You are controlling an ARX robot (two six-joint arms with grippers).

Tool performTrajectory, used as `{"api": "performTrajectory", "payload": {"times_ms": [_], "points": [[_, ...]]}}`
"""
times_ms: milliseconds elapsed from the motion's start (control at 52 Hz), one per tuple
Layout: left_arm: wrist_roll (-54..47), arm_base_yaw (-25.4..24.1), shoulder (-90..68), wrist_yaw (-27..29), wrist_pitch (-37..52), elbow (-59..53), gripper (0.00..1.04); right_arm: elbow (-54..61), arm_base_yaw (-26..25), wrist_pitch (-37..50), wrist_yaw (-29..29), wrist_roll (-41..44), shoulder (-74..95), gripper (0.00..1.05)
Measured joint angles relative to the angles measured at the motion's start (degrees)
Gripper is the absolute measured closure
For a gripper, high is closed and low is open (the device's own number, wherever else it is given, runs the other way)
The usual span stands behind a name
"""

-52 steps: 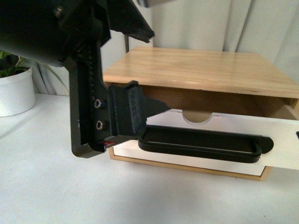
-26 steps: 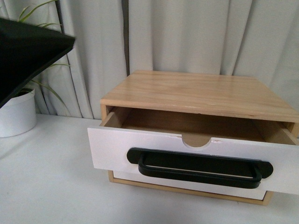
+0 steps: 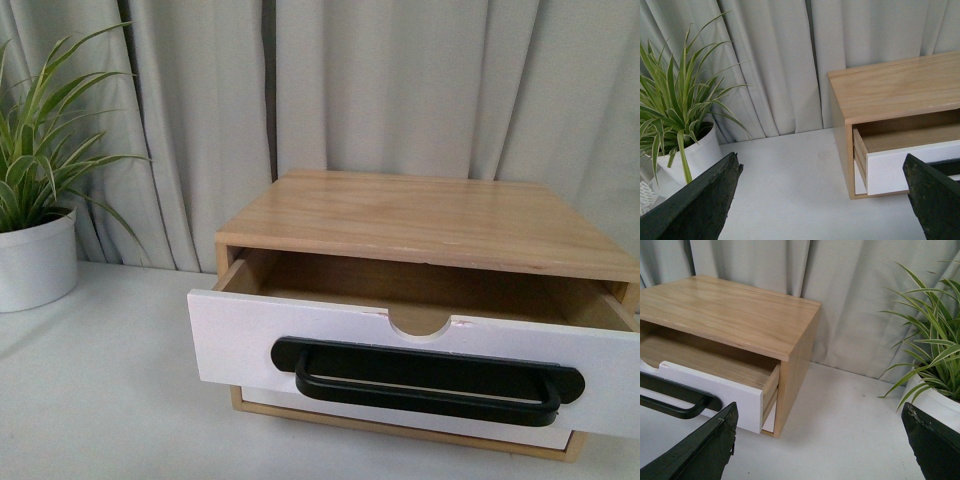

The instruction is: Pull drawer

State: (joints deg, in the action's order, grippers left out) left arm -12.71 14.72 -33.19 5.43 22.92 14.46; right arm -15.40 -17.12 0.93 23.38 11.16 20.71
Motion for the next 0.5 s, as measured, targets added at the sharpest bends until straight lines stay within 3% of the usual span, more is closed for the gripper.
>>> {"api": "performTrajectory", "payload": {"times_ms": [58, 115, 154, 192, 346, 423, 500], "points": [[0.57, 0.15, 0.07, 0.52, -0.15, 0.02, 0.07, 1.53, 1.44, 3.34, -5.35, -3.37, -1.11, 0.17], [4.9, 0.48, 1.16, 6.67, -4.33, 0.07, 0.17, 3.3, 3.39, 4.81, -9.81, -6.51, -2.67, 0.27], [7.1, -0.11, 1.97, 7.69, -5.42, -0.7, 0.24, 4.33, 4.57, 4.98, -11.45, -7.76, -3.61, 0.34], [9.49, -1.53, 3.39, 7.32, -5.77, -2.08, 0.35, 5.46, 5.9, 5.03, -12.83, -8.7, -4.63, 0.43], [11.56, -4.66, 7.26, 4.07, -6.16, -5.22, 0.62, 8.0, 9.29, 5.01, -16.06, -9.97, -7.02, 0.7], [11.8, -5.9, 8.66, 2.97, -6.51, -6.32, 0.74, 8.96, 14.36, 4.81, -22.4, -10.21, -8.41, 0.84], [11.98, -7.19, 10.29, 1.81, -6.99, -7.52, 0.89, 9.29, 16.48, 0.13, -22.67, -10.23, -12.37, 0.96]]}}
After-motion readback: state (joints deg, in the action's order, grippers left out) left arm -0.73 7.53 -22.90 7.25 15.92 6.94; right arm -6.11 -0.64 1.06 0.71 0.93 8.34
